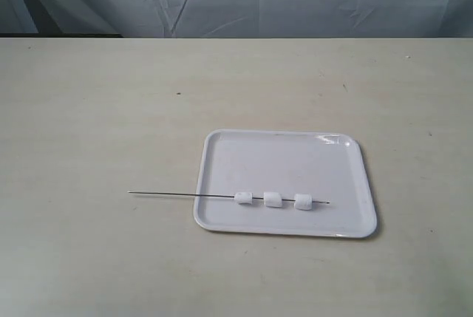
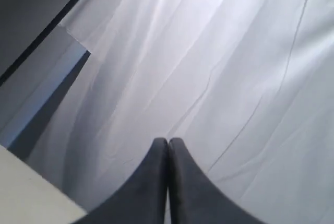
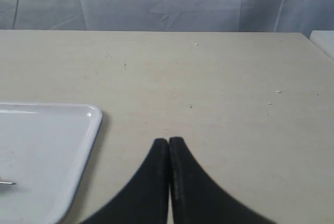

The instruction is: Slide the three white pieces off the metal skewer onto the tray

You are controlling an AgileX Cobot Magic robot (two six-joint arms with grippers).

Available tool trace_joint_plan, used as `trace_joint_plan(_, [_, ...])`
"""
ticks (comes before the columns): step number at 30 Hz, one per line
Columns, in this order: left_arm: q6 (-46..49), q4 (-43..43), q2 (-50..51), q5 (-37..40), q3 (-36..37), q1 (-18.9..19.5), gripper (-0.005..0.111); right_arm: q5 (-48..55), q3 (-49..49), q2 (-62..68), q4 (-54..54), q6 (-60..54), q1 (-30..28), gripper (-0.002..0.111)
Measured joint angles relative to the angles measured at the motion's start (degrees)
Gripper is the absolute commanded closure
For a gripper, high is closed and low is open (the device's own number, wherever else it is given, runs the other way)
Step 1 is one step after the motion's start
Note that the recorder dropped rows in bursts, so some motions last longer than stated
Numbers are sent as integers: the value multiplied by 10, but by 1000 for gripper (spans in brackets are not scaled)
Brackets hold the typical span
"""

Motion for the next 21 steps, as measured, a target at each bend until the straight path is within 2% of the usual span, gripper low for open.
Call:
trace_joint_plan(1, [-39,-9,0,-25,0,0,107,0,0,0,0,0,4,109])
trace_joint_plan(4, [-77,-13,0,-66,0,0,107,0,0,0,0,0,8,109])
trace_joint_plan(6, [-89,15,0,-63,-2,0,107,0,0,0,0,0,9,109])
trace_joint_plan(8, [-124,120,0,-1,-25,0,107,0,0,0,0,0,9,109])
trace_joint_plan(10, [-201,275,-1,101,-65,-6,106,0,0,0,0,0,9,109])
trace_joint_plan(12, [-268,371,3,177,-95,-15,104,0,0,0,0,0,9,109])
trace_joint_plan(14, [-289,419,20,229,-122,-27,101,0,0,0,0,0,9,109])
trace_joint_plan(16, [-276,427,50,271,-152,-47,97,0,0,0,0,0,9,109])
trace_joint_plan(18, [-226,401,85,313,-181,-70,94,0,0,0,0,0,9,109])
trace_joint_plan(21, [-90,324,154,377,-215,-102,88,0,0,0,0,0,9,109])
